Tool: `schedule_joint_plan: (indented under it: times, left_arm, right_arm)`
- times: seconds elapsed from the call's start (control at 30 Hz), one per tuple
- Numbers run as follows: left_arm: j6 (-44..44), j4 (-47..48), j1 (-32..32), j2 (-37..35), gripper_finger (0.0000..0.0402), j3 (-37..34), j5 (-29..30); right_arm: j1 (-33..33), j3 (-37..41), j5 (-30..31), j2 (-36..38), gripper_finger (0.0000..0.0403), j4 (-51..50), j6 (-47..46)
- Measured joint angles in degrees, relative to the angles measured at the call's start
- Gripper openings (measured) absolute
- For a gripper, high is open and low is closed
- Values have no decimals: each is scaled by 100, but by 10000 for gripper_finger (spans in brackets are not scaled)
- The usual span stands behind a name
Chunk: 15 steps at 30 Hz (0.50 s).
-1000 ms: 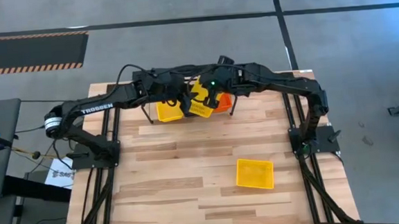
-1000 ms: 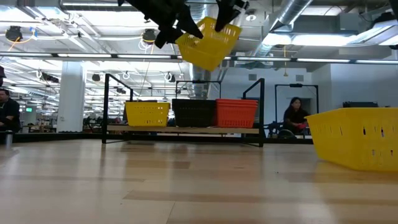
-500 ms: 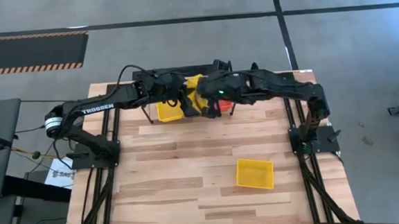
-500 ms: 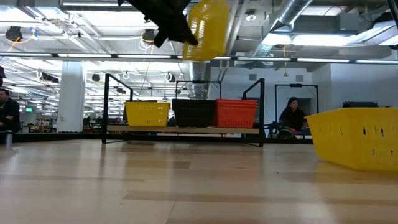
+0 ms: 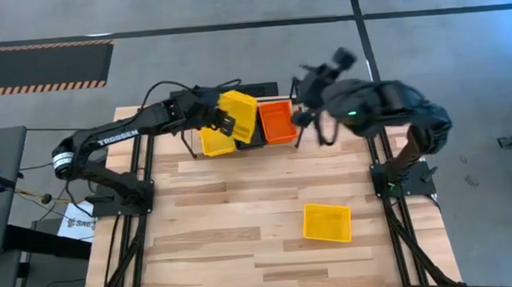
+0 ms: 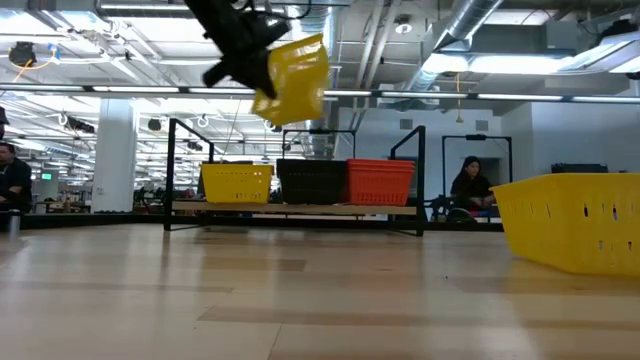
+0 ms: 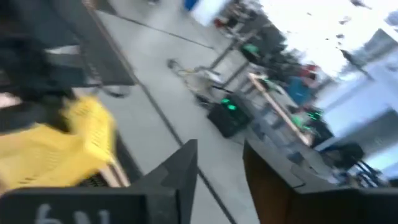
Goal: Stack baskets on shelf by color
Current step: Stack the top yellow bin on top of the yellow bin on the shelf
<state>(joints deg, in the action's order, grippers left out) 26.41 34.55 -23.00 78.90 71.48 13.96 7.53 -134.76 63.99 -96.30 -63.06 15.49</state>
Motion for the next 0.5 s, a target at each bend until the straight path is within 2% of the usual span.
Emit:
schedule_joint_plan:
  times: [0.07,0.2,0.33,0.5]
  left_arm:
    - [411,498,-25,-170,0,-2,76]
    - [1266,1277,-26,-531,0,0,72]
    - [2107,1995,-27,-696,0,1,24]
    - [2909,2679,5,-553,0,4,25]
  right_arm:
    - [158,11,269,157,173,-149,-51]
    - [393,15,321,441,192,-233,-189]
    - [384,13,364,629,191,-498,-195]
    - [182,20,354,648,180,-836,-210]
